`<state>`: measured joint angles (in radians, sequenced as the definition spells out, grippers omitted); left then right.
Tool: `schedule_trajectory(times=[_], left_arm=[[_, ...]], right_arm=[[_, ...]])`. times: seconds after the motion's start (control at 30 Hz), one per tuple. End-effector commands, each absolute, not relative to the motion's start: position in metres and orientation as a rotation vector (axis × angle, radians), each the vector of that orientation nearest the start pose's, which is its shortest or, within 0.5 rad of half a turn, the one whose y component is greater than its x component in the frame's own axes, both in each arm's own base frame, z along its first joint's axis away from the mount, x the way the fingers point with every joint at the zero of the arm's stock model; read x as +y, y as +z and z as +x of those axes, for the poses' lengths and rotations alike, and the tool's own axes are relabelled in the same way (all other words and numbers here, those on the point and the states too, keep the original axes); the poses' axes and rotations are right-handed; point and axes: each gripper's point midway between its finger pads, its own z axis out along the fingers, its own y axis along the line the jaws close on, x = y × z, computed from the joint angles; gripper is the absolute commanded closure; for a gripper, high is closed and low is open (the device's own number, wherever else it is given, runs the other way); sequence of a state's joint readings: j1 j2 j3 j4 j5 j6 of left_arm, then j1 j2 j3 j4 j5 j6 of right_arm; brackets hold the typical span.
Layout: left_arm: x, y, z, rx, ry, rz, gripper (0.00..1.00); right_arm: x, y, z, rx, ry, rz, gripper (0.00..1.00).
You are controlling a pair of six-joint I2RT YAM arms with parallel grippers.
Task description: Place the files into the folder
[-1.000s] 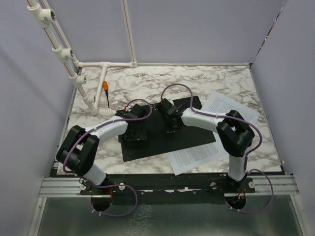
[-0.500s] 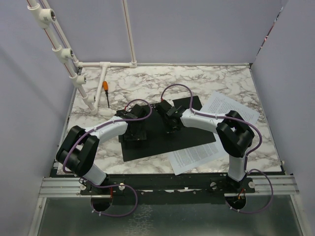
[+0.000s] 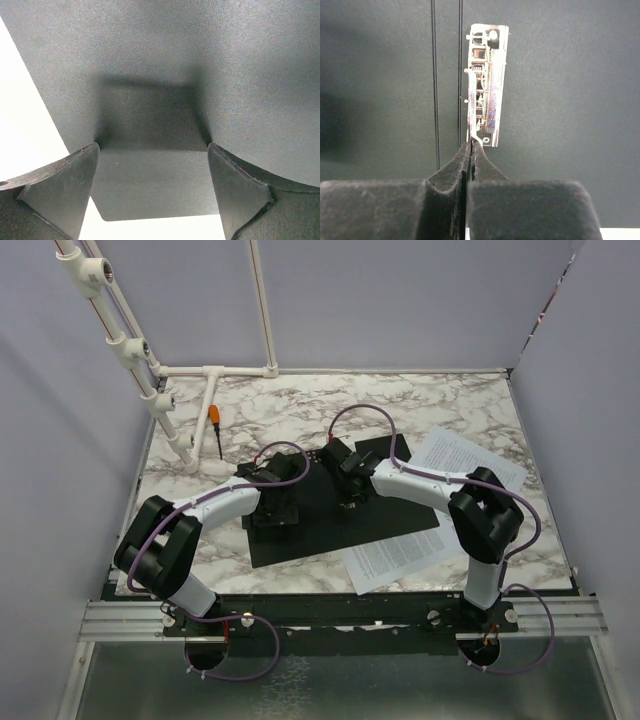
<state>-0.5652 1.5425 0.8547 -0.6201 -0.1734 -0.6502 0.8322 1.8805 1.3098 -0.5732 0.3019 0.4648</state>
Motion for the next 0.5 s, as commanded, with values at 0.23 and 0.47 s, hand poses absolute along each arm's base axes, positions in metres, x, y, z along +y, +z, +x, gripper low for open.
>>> schedule_trajectory(times=[0.23, 0.47], left_arm=[[-0.123, -0.012, 0.205, 2.928, 0.103, -0.146, 0.11], [-0.124, -0.01, 0.206, 2.924, 0.092, -0.145, 0.11]], right_arm=[[0.267, 0.059, 0.305, 2.588, -0.013, -0.367, 1.0], [0.285, 0.081, 0.311, 2.554, 0.105, -0.344, 1.0]])
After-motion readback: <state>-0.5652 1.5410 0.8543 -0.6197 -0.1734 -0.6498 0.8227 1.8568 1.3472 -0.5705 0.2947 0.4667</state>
